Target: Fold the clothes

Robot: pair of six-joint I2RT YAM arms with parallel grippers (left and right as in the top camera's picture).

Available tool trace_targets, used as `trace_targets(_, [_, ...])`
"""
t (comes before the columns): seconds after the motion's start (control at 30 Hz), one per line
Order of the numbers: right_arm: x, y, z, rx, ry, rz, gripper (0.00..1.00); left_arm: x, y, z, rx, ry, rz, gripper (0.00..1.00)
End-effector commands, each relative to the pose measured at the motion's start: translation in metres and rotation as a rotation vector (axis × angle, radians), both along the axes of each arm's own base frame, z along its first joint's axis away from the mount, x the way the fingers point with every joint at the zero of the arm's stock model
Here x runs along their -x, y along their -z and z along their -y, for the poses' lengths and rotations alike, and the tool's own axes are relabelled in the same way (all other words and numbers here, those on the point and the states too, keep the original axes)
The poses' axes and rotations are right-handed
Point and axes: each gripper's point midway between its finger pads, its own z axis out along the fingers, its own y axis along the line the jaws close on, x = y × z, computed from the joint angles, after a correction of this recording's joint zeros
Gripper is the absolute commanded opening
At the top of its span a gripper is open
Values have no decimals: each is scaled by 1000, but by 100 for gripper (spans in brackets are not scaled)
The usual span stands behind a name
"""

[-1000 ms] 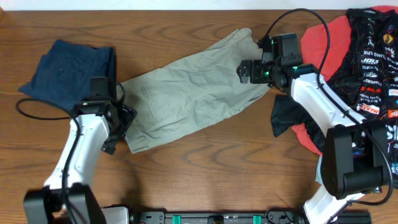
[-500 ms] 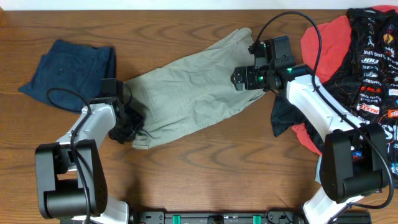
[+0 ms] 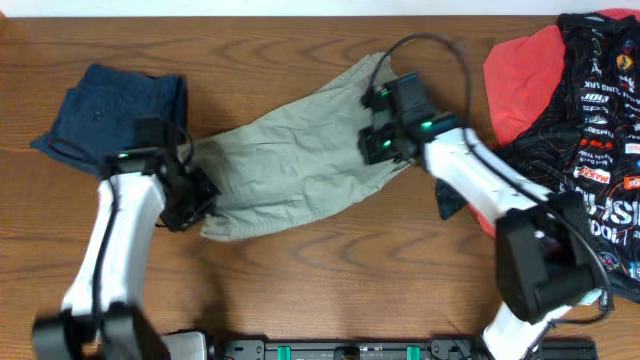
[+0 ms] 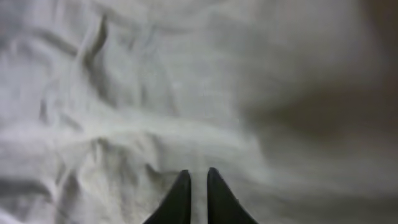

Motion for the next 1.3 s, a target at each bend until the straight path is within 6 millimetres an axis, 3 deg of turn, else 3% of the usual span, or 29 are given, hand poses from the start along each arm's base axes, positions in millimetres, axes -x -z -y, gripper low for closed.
trace_targets(0.0, [49,37,-47,-57,-159,-150,6,-10,-47,2,-25,44,147,6])
trace_targets(0.13, [100,74,-92,-44,-306,-237,6,-17,-95,18,29,77,307,6])
trace_targets(0.23, [122,85,-118,-39,-369,-234,12,-20,-125,31,97,106,403,6])
trace_targets(0.33, [124,74,-132,-55,-391,-192,19,-23,-131,31,93,109,431,6])
trace_targets(0.4, [112,63,-128,-31,-346,-158,22,-23,-130,31,95,109,423,6])
trace_targets(0.5, [79,40,-102,42,-244,-81,27,-24,-128,35,101,120,421,6])
trace_targets(0.7, [9,-3,3,189,69,33,31,-32,-135,52,108,181,468,6])
trace_targets(0.83, [-10,3,63,234,177,-13,28,-36,-139,70,120,243,503,6])
trace_targets(0.9, [-14,13,87,256,211,-47,22,-38,-141,81,129,275,515,6])
trace_targets(1.03, [-13,33,107,285,232,-104,21,-45,-138,108,167,313,518,6])
trace_targets(1.27, [6,71,97,294,185,-219,21,-74,-121,167,229,407,544,6])
